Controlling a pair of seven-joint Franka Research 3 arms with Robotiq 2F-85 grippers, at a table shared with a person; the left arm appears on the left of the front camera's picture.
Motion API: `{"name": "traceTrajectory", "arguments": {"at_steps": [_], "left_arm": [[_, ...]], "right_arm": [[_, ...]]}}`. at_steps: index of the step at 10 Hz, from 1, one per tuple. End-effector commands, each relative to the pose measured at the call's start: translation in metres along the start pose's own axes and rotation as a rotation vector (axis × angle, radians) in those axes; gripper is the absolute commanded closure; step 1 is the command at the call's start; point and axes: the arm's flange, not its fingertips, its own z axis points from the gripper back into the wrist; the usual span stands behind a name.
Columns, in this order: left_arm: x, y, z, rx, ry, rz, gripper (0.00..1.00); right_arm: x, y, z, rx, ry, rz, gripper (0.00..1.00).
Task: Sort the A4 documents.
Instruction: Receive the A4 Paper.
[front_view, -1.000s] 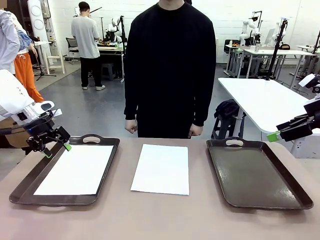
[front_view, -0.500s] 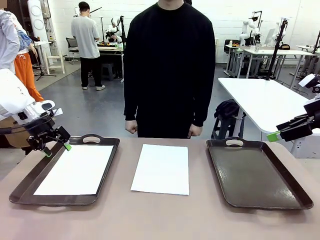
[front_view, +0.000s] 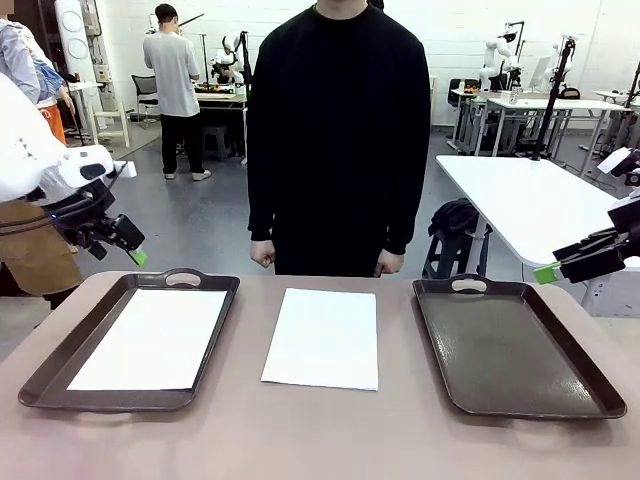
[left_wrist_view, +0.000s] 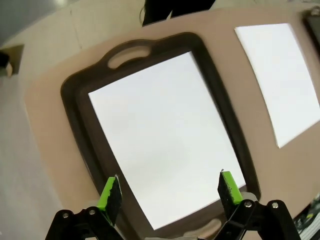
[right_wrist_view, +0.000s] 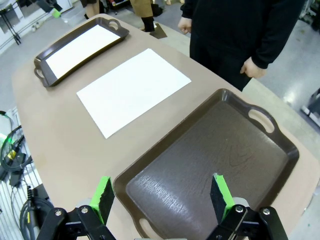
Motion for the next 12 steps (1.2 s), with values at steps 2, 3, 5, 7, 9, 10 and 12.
{"name": "traceTrajectory", "arguments": {"at_steps": [2,3,5,7,9,10,12], "left_arm": [[-0.052,-0.015,0.054,-0.216,-0.092,-0.331,0.0],[-0.058,-0.016,0.071,-0.227,-0.146,-0.389,0.0],[-0.06,-0.016,0.086,-0.256,-0.153,-0.427,0.0],[-0.058,-0.016,0.084,-0.327,-0.127,-0.436,0.0],[-0.056,-0.013,0.076,-0.36,-0.146,-0.354,0.0],[-0.057,-0.012,0.075,-0.374,-0.163,-0.331,0.0],[-0.058,-0.013,0.075,-0.364,-0.165,-0.326,0.0]], "right_arm": [[-0.001,-0.002,-0.002,0.02,-0.017,0.007,0.0],[-0.001,-0.002,-0.002,0.02,-0.017,0.007,0.0],[-0.001,-0.002,-0.002,0.02,-0.017,0.007,0.0],[-0.001,-0.002,-0.002,0.02,-0.017,0.007,0.0],[-0.001,-0.002,-0.002,0.02,-0.017,0.007,0.0],[-0.001,-0.002,-0.002,0.02,-0.017,0.007,0.0],[-0.001,-0.002,-0.002,0.02,-0.017,0.007,0.0]]}}
